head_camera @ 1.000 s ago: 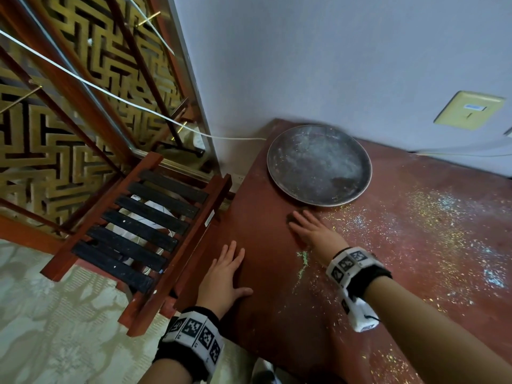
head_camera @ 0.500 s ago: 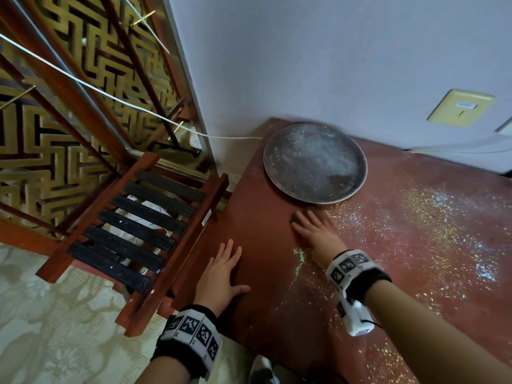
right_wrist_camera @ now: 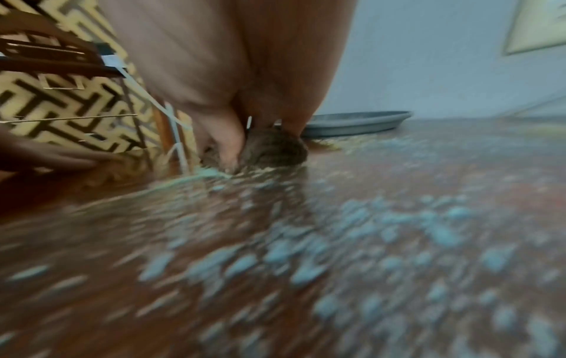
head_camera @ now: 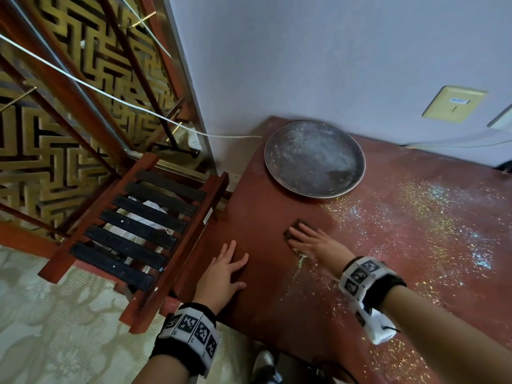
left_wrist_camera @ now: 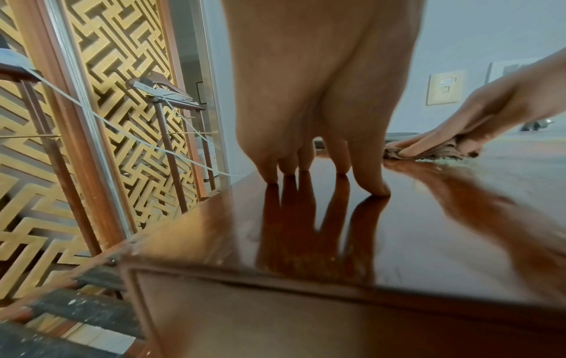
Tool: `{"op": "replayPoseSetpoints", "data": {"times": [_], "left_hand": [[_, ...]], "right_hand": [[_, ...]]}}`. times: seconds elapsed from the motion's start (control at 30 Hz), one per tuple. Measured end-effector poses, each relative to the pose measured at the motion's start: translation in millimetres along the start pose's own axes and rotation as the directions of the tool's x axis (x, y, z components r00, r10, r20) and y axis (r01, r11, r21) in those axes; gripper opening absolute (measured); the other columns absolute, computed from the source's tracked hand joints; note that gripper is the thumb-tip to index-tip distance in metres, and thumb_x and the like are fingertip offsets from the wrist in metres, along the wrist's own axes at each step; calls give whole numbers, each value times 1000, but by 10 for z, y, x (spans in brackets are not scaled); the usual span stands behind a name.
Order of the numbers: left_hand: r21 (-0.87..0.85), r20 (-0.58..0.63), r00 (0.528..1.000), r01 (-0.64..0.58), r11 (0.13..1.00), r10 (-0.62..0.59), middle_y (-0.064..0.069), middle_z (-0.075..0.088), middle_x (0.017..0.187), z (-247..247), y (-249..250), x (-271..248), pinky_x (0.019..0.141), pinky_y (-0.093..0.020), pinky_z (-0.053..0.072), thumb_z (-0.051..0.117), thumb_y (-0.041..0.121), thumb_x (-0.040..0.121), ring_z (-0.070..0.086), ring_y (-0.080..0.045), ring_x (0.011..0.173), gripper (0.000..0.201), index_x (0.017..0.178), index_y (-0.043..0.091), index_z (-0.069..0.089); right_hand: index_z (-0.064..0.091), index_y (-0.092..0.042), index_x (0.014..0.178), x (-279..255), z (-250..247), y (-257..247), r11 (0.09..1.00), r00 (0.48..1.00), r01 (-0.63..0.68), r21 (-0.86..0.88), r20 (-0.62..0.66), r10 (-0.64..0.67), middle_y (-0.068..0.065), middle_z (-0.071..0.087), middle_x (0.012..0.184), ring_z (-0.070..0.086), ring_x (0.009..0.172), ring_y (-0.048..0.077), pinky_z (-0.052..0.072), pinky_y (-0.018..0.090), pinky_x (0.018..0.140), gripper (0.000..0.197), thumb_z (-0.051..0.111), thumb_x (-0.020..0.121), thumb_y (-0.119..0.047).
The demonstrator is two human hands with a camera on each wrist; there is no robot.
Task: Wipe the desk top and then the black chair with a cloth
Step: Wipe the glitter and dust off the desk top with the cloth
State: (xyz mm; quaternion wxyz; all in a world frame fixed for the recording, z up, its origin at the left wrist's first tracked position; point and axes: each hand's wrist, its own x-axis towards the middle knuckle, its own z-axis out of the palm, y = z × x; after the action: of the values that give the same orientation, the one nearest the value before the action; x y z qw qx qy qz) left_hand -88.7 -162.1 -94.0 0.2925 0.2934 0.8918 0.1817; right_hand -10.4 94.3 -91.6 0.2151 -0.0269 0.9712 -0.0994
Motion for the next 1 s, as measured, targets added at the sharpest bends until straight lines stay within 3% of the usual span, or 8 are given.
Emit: {"op": "replayPoseSetpoints", "data": {"times": [0.17,0.33,0.57,0.67,0.77,0.83,0.9,1.0], "left_hand": [[-1,15,1000,-23,1000,23,7,-8,158,25,-72,-95,117,-29,-1,62,23,89,-8,-12,145,65,145,33,29],[20,14,999,-36,999,36,6,-8,158,67,-112,-136,117,-30,0,61,24,90,-8,-12,145,65,145,34,28],[21,23,999,-27,999,26,9,-8,157,90,-155,-230,117,-30,2,60,25,91,-8,-13,145,64,145,35,28],[26,15,999,-40,999,39,6,-8,158,122,-172,-239,117,-30,0,59,25,91,-8,-12,145,64,146,34,27],[42,24,998,-54,998,53,4,-8,158,118,-179,-236,117,-30,0,58,25,92,-8,-13,146,63,146,33,27],[41,21,998,-60,997,59,5,-8,158,113,-186,-250,117,-30,0,58,24,92,-8,-13,145,63,146,33,27],[33,20,998,-56,998,55,6,-8,158,120,-197,-278,117,-30,1,58,23,92,-8,-12,145,62,146,33,28],[45,8,999,-49,998,49,6,-8,158,147,-208,-321,117,-29,0,55,23,94,-8,-13,146,61,146,34,27]], "right_hand": [[16,-30,148,12,-18,180,962,964,-238,133,-85,251,-10,-4,156,-12,143,13,-3,39,117,75,39,89,9],[14,-27,149,-186,200,-423,995,999,23,94,-44,-19,-14,-12,152,-20,135,7,-3,39,116,73,39,89,7],[14,-27,149,-213,153,-275,958,965,-231,169,-83,247,-7,-6,157,-13,143,14,0,42,118,78,38,85,10],[21,-23,148,-348,354,-781,983,995,-24,180,-90,41,-3,-3,157,-19,135,15,-1,45,116,69,18,81,-8],[37,-20,143,-449,582,-1020,967,979,168,193,-143,-142,-2,15,154,-9,136,25,-2,46,112,81,4,69,-19],[26,-25,147,-434,537,-887,979,991,88,186,-119,-67,-7,5,156,-18,135,16,-2,40,117,71,19,79,-2],[16,-27,149,-391,423,-768,982,995,-53,184,-71,67,-9,-5,157,-24,131,7,-1,38,119,78,32,83,11],[16,-26,149,-390,388,-916,981,992,-70,183,-90,88,-7,-6,157,-23,131,8,-5,39,117,73,26,84,4]]}}
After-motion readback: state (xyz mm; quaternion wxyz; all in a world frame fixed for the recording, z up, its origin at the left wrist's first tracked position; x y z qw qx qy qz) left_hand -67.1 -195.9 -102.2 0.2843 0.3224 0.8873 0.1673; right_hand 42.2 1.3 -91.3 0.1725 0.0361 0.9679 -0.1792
